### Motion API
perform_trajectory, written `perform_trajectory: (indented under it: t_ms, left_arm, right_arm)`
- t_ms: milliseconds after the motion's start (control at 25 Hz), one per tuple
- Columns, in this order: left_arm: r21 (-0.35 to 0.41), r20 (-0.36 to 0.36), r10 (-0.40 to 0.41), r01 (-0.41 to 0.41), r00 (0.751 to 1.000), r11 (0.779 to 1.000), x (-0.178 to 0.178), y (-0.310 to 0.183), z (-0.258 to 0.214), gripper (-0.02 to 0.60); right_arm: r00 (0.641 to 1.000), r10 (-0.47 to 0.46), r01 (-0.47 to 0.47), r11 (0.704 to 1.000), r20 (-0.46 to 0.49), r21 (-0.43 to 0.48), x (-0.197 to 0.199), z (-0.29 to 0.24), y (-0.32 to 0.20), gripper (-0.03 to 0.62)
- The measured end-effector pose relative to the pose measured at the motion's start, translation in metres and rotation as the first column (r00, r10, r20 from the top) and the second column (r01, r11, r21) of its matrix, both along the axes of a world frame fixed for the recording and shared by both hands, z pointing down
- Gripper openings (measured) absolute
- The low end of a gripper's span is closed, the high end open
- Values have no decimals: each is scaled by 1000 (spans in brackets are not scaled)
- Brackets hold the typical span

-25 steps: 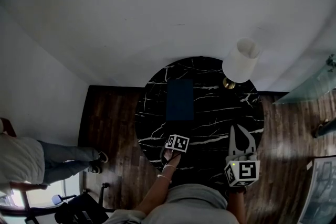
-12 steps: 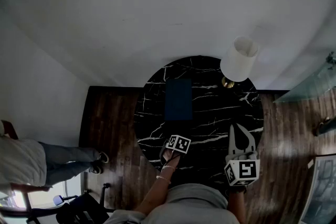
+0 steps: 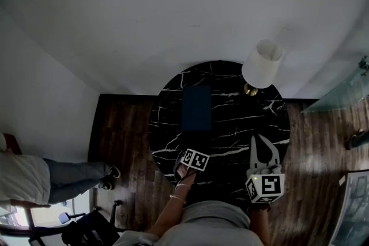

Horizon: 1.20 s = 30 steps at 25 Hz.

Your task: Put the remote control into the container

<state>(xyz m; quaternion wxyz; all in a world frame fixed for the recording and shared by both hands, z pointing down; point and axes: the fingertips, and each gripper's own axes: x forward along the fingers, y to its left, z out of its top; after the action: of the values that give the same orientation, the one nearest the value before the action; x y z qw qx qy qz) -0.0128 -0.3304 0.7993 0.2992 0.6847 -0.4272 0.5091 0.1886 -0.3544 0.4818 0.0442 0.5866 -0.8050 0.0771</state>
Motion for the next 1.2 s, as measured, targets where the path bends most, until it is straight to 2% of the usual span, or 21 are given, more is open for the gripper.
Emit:
perform_trajectory:
  t_ms: [320, 440, 600, 760, 1040, 1200]
  left_arm:
    - [83, -62, -59, 64, 996, 994, -9, -1, -23, 121]
    - [117, -117, -90, 104, 989, 988, -10, 0, -35, 121]
    - [197, -210, -92, 134, 973, 971, -3, -3, -59, 118]
    - [316, -268, -74, 161, 960, 935, 0, -8, -98, 32]
    - [477, -394, -27, 230, 919, 848, 8, -14, -192, 8]
    - [557, -423, 18, 244, 906, 794, 9, -11, -236, 8]
  right_arm:
    - [1000, -28, 28, 1000, 4, 13, -8, -4, 5, 14]
    - [999, -37, 37, 999, 2, 18, -12, -5, 8, 13]
    - [999, -49, 49, 999, 1, 19, -16, -5, 12, 13]
    - [998, -67, 67, 998, -6, 15, -24, 0, 16, 14]
    - [994, -105, 105, 994, -4, 26, -43, -4, 23, 12]
    - [992, -122, 123, 992, -12, 31, -52, -6, 29, 14]
